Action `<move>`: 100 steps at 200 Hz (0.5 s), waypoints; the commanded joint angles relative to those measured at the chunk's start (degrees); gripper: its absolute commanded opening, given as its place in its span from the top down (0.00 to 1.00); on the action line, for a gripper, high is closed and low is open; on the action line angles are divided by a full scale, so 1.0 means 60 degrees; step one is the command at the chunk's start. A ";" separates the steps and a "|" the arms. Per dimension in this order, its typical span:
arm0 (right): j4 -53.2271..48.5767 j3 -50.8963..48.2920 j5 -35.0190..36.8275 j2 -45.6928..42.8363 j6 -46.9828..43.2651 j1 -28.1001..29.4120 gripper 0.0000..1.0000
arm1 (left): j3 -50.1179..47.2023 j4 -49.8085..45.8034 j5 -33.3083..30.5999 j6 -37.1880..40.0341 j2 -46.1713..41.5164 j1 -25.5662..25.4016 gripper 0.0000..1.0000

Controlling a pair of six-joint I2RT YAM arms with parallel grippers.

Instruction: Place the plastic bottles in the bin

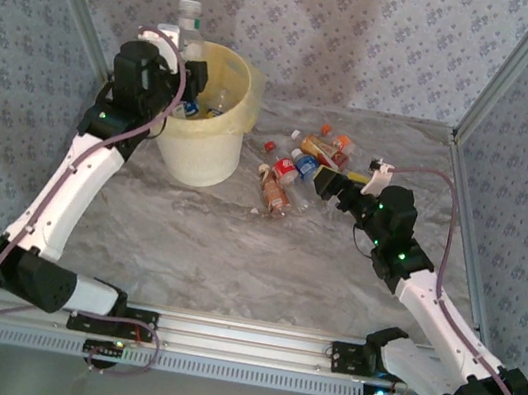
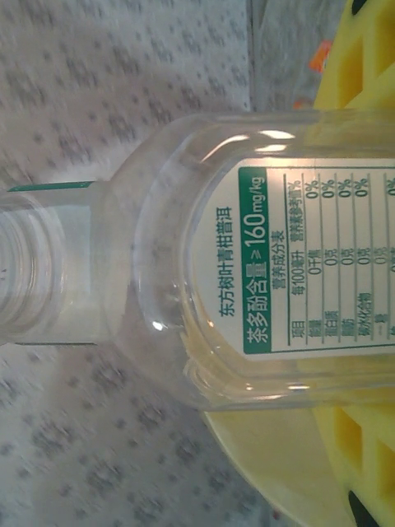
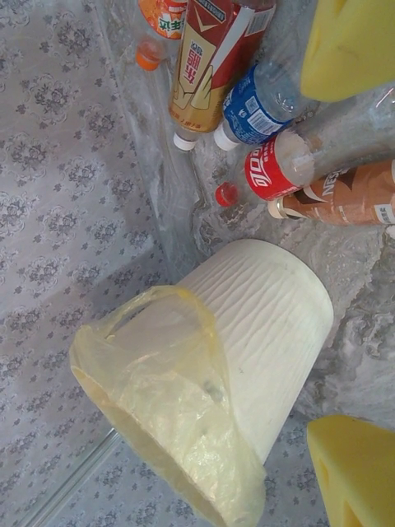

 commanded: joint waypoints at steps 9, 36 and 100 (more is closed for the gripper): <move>-0.0219 0.0051 0.0191 -0.0070 -0.0153 0.0029 0.00 | 0.0197 -0.0822 -0.0182 -0.0548 0.0192 0.0281 0.47; -0.0284 0.0107 0.0236 -0.0054 -0.0145 0.0013 0.00 | -0.0210 -0.0757 -0.0700 -0.0499 0.0308 0.0420 0.46; -0.0525 0.0165 0.0363 0.0007 -0.0153 0.0012 0.00 | 0.0157 -0.1741 -0.1037 -0.0849 0.0842 0.0649 0.36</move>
